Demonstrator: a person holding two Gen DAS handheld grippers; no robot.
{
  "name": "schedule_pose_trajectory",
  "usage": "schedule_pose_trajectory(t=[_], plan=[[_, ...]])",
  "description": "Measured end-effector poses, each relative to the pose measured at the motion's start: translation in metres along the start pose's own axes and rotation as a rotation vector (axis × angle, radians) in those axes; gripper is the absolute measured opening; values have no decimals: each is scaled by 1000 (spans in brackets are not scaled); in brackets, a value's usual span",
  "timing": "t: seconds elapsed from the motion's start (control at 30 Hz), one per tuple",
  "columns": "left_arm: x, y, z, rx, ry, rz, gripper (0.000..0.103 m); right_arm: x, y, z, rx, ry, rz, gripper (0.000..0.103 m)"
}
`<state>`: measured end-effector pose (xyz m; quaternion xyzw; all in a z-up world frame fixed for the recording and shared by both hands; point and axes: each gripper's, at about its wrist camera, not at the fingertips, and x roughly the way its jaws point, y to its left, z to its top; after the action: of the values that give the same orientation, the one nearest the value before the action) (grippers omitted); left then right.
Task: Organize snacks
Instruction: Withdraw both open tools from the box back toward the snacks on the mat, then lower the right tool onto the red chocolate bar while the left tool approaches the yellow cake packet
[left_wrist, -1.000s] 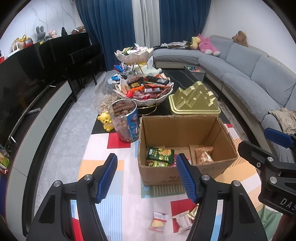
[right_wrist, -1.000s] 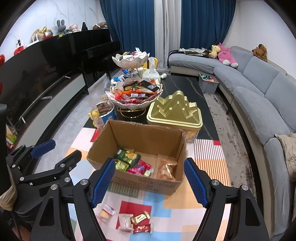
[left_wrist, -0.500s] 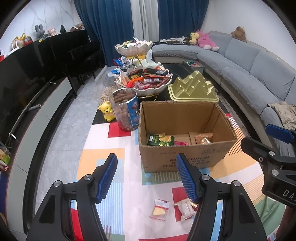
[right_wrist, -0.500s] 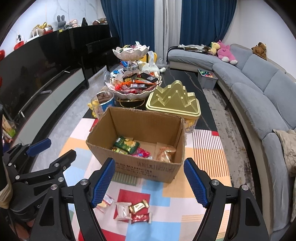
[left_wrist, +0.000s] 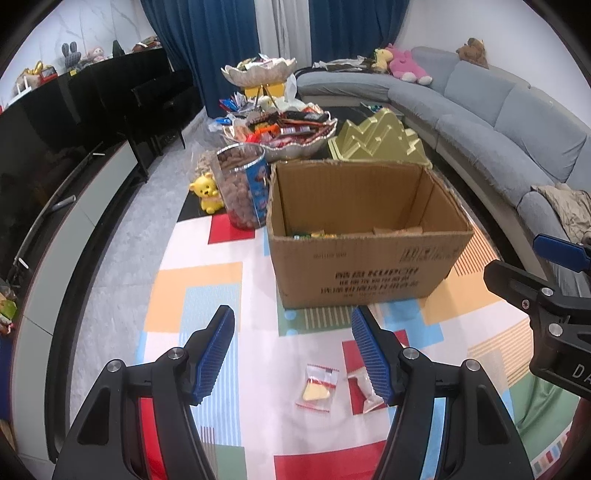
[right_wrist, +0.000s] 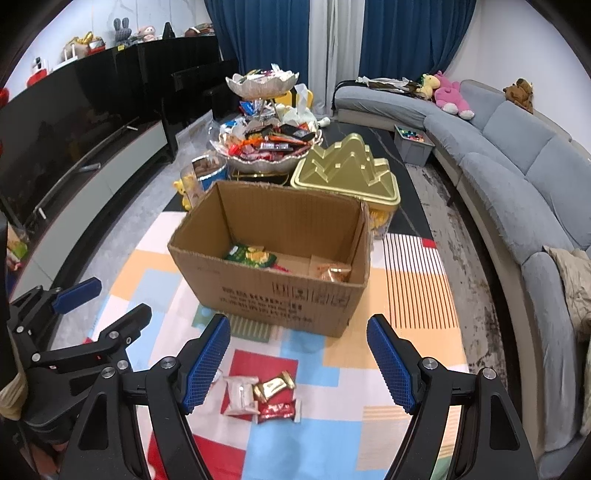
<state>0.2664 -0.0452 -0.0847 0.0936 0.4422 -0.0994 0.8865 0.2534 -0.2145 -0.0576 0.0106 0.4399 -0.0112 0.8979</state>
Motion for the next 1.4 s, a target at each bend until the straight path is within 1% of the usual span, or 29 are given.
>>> schedule_pose_trajectory(t=[0.77,1.07,1.4], plan=[[37,-9,-48,28,106,-18,65,31,4,-53,-10,113,-11,77],[55,-9,-70,45,154,-27,65,49,10,-79,-24,173,-3,77],[76,-11,-84,60,206,-48,65,70,12,-100,-31,239,2,77]])
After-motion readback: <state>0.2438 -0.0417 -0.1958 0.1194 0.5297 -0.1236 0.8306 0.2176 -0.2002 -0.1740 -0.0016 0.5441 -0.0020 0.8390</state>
